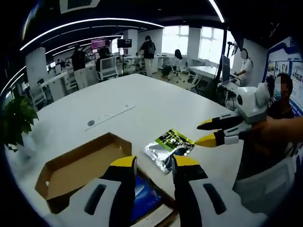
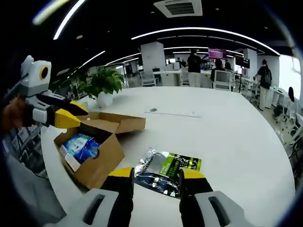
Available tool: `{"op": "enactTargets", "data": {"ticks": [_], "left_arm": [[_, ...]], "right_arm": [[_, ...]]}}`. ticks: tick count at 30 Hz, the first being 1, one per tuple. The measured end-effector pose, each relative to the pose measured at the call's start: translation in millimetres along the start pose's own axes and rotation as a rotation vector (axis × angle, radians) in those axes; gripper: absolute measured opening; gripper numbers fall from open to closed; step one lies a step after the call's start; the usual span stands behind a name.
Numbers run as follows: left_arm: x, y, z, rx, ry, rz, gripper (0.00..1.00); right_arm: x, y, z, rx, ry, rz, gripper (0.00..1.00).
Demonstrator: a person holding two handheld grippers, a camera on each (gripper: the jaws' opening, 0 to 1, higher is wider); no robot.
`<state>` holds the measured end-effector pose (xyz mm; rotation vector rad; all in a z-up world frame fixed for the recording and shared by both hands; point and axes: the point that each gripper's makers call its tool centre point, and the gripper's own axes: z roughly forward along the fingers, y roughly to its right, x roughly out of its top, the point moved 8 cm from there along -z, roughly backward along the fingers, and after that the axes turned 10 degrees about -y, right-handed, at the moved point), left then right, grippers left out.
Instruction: Operate the shoe box by opening the lid, removing the specified soft item, and placing it in the target area until the item is outside and the box remains undamaged.
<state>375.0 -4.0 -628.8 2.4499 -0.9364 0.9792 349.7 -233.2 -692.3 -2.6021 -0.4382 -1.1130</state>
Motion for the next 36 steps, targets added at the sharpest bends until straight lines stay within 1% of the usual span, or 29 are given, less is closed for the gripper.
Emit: {"op": "enactTargets", "data": {"ticks": [3,6,10,15,18,20,23,26,32,33,36], "left_arm": [[-7.3,-12.2,-19,0.016,0.018,-0.01,0.33],[-15.7,-22.8,-36,0.026,0.019,-0.014,0.34],[-27.1,-41.1,-58,0.058,0.039,-0.012,0.38],[-43.6,-64.1,-85,0.104,0.068,-0.025,0.42],[-55.0,-73.2,-98,0.117,0.073,-0.046,0.44],[-61.9,-77.0,-104,0.125,0.078,-0.054,0.44],[-77.8,-83.4,-112,0.143,0.064,-0.056,0.44],[-88.7,-87.8,-116,0.155,0.056,-0.065,0.45],[-106.8,-97.1,-119,0.188,0.045,-0.091,0.48],[-109.3,-98.7,-119,0.194,0.042,-0.091,0.48],[-119.8,-102.5,-122,0.209,0.03,-0.09,0.5]], "right_arm": [[4.8,-11,-5,0.013,0.01,-0.005,0.36],[11.4,-24,-10,0.018,0.015,-0.017,0.36],[19.7,-35,-17,0.023,0.034,-0.005,0.35],[33.3,-59,-24,0.052,0.062,-0.017,0.33],[35.8,-74,-23,0.071,0.058,-0.033,0.33],[36.3,-84,-20,0.085,0.054,-0.041,0.32],[36.6,-98,-16,0.108,0.051,-0.042,0.3],[36.8,-112,-10,0.133,0.046,-0.049,0.3],[32.5,-139,10,0.216,0.02,-0.057,0.27],[31.2,-144,15,0.236,0.006,-0.066,0.26],[30.6,-155,25,0.264,-0.016,-0.108,0.26]]}}
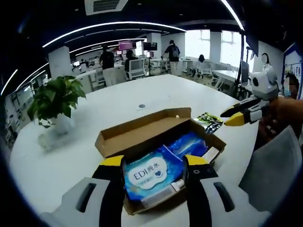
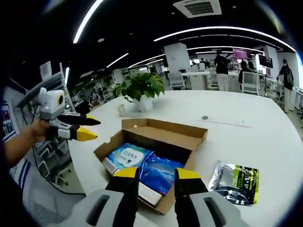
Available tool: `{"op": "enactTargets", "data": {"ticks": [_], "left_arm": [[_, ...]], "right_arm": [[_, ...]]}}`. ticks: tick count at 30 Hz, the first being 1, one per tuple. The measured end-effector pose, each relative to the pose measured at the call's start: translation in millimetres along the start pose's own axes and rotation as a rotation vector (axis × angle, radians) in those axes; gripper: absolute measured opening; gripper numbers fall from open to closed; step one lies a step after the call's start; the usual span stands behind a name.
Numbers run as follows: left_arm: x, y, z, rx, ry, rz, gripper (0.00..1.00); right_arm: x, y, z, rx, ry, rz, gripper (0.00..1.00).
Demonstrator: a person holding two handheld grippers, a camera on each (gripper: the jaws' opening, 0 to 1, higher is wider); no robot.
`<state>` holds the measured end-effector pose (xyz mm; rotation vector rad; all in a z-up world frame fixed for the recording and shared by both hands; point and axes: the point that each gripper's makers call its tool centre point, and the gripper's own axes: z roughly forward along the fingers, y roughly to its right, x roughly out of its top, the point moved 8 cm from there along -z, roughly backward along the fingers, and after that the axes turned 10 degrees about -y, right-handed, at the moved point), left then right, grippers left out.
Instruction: Operate the shoe box by opening the lid, removing the specified soft item, and placing it in the target area until the item is outside and the box remains undamaged.
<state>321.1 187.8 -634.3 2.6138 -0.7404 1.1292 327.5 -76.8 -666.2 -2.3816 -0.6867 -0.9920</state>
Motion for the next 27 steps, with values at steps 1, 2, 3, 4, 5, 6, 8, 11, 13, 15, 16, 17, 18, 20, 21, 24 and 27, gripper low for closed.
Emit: {"op": "enactTargets", "data": {"ticks": [1,2,3,4,5,6,8,11,13,15,16,17,18,20,21,24,27], "left_arm": [[-2.0,-1.2,-1,0.002,0.0,-0.003,0.5],[-4.1,-2.6,-2,0.007,0.002,-0.01,0.51],[-6.8,-3.8,-3,0.014,0.001,-0.021,0.51],[-8.4,-4.6,-3,0.017,0.001,-0.025,0.5],[-9.9,-4.9,-3,0.019,0.002,-0.03,0.5],[-11.5,-5.3,-3,0.02,0.002,-0.039,0.5],[-15.4,-5.1,-3,0.021,0.004,-0.044,0.5],[-20.1,-6.8,0,0.021,-0.001,-0.059,0.5],[-22.7,-8.1,1,0.024,-0.008,-0.061,0.5],[-24.6,-10.0,1,0.025,-0.002,-0.07,0.49],[-25.4,-10.9,1,0.025,0.013,-0.08,0.5],[-26.3,-11.3,1,0.023,0.017,-0.086,0.5],[-27.6,-11.9,2,0.02,0.017,-0.088,0.5],[-32.5,-13.5,4,0.023,0.005,-0.088,0.5],[-35.2,-14.3,5,0.026,-0.003,-0.086,0.5],[-40.5,-16.1,5,0.025,-0.003,-0.088,0.51],[-44.3,-18.7,6,0.026,-0.003,-0.089,0.51]], "right_arm": [[0.8,-4,5,0.02,-0.007,-0.002,0.26],[1.4,-6,9,0.034,-0.008,-0.009,0.26],[2.0,-9,14,0.049,-0.015,-0.02,0.26],[2.4,-11,17,0.06,-0.022,-0.017,0.25],[2.6,-16,22,0.087,-0.033,-0.005,0.24],[3.1,-19,26,0.103,-0.038,-0.002,0.24],[4.0,-26,34,0.114,-0.051,-0.025,0.24],[5.0,-34,47,0.129,-0.065,-0.044,0.24],[4.2,-37,55,0.137,-0.083,-0.061,0.23],[2.7,-39,64,0.143,-0.099,-0.071,0.22],[1.8,-39,67,0.143,-0.11,-0.075,0.22],[0.8,-40,70,0.144,-0.121,-0.078,0.22],[0.0,-41,74,0.143,-0.129,-0.082,0.22],[-1.0,-41,80,0.147,-0.145,-0.084,0.22],[-1.4,-41,83,0.15,-0.153,-0.084,0.22],[-1.4,-41,92,0.15,-0.173,-0.083,0.21],[-1.8,-40,101,0.144,-0.195,-0.078,0.2]]}}
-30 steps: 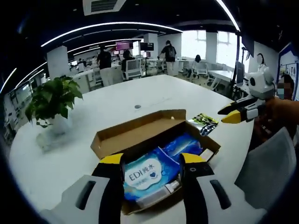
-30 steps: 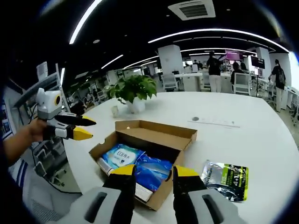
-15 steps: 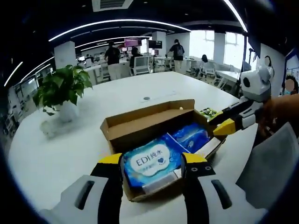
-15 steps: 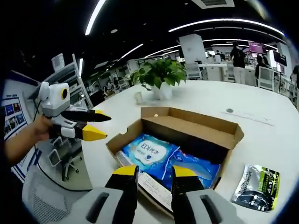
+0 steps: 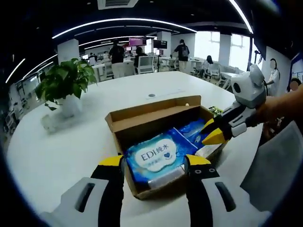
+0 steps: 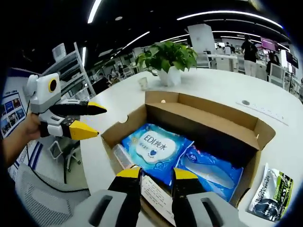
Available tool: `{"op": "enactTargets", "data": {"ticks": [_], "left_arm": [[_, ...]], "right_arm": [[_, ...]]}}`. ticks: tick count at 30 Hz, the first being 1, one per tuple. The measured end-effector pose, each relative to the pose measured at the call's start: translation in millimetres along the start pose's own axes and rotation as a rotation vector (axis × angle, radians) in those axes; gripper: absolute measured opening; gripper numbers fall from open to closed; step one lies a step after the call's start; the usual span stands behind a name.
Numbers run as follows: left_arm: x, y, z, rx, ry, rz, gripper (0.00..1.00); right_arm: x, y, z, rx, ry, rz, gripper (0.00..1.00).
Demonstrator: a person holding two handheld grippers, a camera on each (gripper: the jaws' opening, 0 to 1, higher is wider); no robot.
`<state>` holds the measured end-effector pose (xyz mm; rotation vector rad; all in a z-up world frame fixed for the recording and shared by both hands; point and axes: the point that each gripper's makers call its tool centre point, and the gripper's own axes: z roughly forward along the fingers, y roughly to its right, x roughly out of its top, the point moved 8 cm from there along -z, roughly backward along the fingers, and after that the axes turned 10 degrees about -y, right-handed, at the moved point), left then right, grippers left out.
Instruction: Operate the shoe box by opening the lid, removing the specified soft item, and placing it in the target area until the item is outside and the box remains undamaged.
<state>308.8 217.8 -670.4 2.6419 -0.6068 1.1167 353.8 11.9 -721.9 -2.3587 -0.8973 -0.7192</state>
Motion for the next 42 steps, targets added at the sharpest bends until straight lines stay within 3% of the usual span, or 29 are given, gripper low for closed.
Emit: {"op": "enactTargets", "data": {"ticks": [18,21,26,38,40,42], "left_arm": [[-21.1,-9.0,-8,0.036,-0.012,-0.035,0.5],[-25.1,-9.0,-10,0.041,-0.018,-0.038,0.49],[-26.6,-9.7,-13,0.046,-0.011,-0.046,0.49],[-32.2,-8.5,-13,0.056,-0.016,-0.066,0.49],[-32.8,-8.4,-13,0.057,-0.019,-0.067,0.49],[-33.0,-8.7,-12,0.06,-0.022,-0.067,0.49]], "right_arm": [[7.9,12,36,-0.016,-0.077,0.033,0.14],[11.1,16,32,-0.077,-0.051,0.034,0.12],[9.7,19,33,-0.091,-0.068,0.041,0.15],[15.1,20,52,-0.064,-0.088,0.063,0.15],[13.8,22,56,-0.056,-0.095,0.092,0.13],[14.1,24,55,-0.064,-0.094,0.106,0.06]]}}
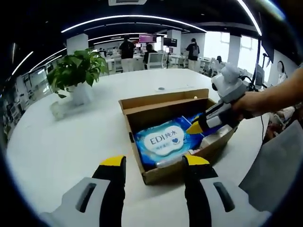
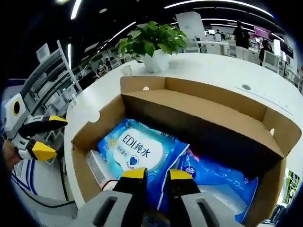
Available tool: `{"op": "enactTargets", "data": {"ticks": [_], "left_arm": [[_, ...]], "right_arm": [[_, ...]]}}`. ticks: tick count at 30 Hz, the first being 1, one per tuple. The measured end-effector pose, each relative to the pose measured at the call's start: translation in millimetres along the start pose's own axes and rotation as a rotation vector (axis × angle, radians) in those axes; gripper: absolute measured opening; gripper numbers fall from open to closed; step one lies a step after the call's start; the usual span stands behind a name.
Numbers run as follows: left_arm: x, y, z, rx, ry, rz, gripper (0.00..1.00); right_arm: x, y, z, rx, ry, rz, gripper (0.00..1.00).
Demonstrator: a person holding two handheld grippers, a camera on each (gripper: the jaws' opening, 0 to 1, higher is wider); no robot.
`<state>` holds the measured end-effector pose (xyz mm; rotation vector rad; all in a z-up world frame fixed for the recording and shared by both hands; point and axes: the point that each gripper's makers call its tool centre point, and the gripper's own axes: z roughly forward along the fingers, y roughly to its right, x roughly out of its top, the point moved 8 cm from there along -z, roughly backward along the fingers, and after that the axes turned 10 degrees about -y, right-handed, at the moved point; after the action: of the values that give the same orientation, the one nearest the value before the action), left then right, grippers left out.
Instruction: Operate the shoe box by opening the lid, removing the specified soft item, and placing it in the target area until the item is outside and the box remains undamaged.
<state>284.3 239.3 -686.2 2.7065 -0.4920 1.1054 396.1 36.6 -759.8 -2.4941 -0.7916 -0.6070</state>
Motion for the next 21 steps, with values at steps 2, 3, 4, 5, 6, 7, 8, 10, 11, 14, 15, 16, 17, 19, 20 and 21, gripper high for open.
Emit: {"op": "enactTargets", "data": {"ticks": [2,3,4,5,6,7,8,10,11,14,15,16,17,19,20,21], "left_arm": [[0.2,-0.2,0,0.001,0.0,-0.001,0.49],[0.3,-0.3,1,0.002,0.0,-0.001,0.48],[0.3,-0.6,1,0.002,-0.001,-0.001,0.48],[0.1,-0.7,2,0.002,-0.003,-0.001,0.48],[-0.1,-0.9,3,0.003,-0.006,0.002,0.48],[-0.1,-1.1,3,0.004,-0.009,0.003,0.48],[-0.2,-1.3,4,0.005,-0.012,0.003,0.47],[0.1,-1.6,5,0.005,-0.015,0.003,0.47],[0.3,-1.4,5,0.005,-0.016,0.003,0.47],[1.3,0.4,8,0.003,-0.02,0.007,0.46],[1.3,0.8,8,0.002,-0.023,0.009,0.46],[1.4,1.5,9,0.001,-0.027,0.012,0.46],[1.6,1.9,10,0.0,-0.028,0.014,0.46],[2.6,1.4,12,-0.003,-0.031,0.018,0.46],[3.4,1.5,12,-0.005,-0.032,0.02,0.46],[3.9,2.2,13,-0.005,-0.034,0.021,0.46]], "right_arm": [[-0.5,3,-3,-0.001,-0.005,0.015,0.0],[-0.5,3,-4,0.016,-0.001,0.034,0.0],[-0.6,3,-5,0.013,-0.002,0.029,0.0],[-0.6,2,-6,0.013,0.0,0.014,0.0],[-0.4,1,-7,0.014,0.003,0.007,0.0],[-0.2,1,-8,0.014,0.007,0.004,0.0],[-0.1,0,-9,0.015,0.01,0.005,0.0],[0.3,0,-12,0.015,0.019,0.012,0.0],[0.6,0,-14,0.015,0.026,0.015,0.0],[2.4,0,-19,0.008,0.052,0.028,0.0],[3.0,1,-21,0.006,0.062,0.031,0.0],[3.9,1,-24,0.005,0.081,0.046,0.0],[4.5,1,-26,0.002,0.092,0.053,0.0],[5.0,1,-31,-0.005,0.115,0.053,0.0],[4.9,1,-32,-0.006,0.12,0.052,0.0],[4.5,2,-35,-0.007,0.126,0.055,0.0]]}}
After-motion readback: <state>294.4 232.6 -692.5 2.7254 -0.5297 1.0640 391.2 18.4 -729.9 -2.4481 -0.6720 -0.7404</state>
